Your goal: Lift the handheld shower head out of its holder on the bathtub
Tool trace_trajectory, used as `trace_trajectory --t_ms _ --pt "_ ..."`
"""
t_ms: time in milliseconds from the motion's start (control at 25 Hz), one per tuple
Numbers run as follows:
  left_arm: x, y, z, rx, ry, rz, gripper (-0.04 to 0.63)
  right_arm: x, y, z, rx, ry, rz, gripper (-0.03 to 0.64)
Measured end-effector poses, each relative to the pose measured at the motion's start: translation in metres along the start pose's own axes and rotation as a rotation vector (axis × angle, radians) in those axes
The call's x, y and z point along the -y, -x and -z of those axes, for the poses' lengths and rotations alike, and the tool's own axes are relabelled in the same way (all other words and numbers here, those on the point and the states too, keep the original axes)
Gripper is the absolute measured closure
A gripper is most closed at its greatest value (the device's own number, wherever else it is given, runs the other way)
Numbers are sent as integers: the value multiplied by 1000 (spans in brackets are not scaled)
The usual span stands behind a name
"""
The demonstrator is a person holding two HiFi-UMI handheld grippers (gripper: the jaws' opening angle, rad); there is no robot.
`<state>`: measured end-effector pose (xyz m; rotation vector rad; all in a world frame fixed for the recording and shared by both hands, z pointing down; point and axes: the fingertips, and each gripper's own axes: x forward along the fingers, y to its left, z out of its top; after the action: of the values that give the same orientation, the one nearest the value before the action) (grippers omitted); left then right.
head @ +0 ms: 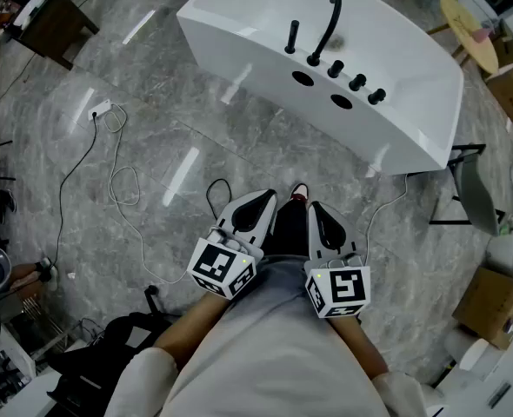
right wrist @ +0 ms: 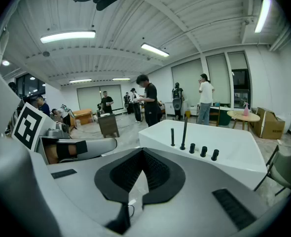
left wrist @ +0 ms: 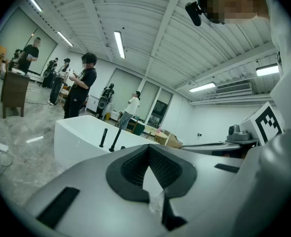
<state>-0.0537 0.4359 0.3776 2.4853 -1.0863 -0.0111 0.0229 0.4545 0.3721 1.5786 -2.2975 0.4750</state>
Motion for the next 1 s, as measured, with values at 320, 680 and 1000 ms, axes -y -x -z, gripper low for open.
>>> trace_trajectory --t_ms 320,680,1000 --pt "-4 -12 1 -5 28 -15 589 10 -3 -8 1 -1 -17 598" --pt "-8 -57 -24 14 9 -32 589 38 -32 -40 55 1 -88 597" --pt "-16 -118 -57 39 -11 -49 589 91 -67 -79 105 -12 -103 597"
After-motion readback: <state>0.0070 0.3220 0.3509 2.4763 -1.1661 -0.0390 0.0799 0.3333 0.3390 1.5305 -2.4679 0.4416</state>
